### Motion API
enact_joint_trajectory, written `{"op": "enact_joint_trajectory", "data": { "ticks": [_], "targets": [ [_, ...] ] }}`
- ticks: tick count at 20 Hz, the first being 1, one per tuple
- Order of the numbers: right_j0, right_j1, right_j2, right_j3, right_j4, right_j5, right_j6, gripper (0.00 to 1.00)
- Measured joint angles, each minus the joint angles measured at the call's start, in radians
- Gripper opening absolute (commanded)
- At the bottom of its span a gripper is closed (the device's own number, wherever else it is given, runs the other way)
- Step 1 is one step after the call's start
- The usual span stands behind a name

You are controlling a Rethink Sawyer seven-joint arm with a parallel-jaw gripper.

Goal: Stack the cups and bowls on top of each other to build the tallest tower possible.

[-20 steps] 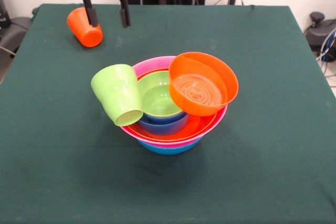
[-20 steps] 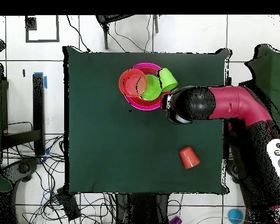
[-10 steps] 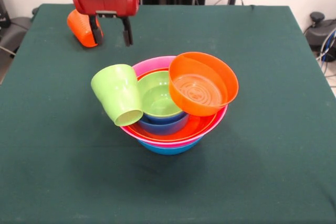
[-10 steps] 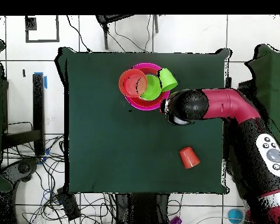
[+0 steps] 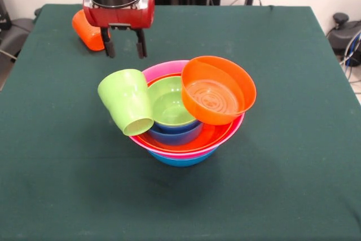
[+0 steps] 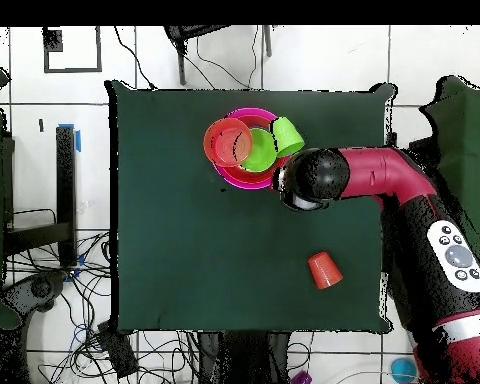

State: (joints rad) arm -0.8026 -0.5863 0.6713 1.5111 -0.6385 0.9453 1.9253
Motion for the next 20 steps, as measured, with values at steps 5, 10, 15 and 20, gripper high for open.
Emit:
{"op": "enact_joint_trajectory", "data": {
  "ticks": [5, 10, 15, 20],
  "targets": [
    [0.008, 0.02, 0.0, -0.047, -0.001, 0.06, 0.0, 1.0],
    [0.005, 0.024, 0.0, -0.069, -0.001, 0.104, 0.0, 1.0],
    [0.004, 0.024, 0.0, -0.069, -0.005, 0.124, 0.0, 1.0],
    [0.004, 0.025, 0.0, -0.07, -0.008, 0.125, 0.0, 1.0]
  ]
}}
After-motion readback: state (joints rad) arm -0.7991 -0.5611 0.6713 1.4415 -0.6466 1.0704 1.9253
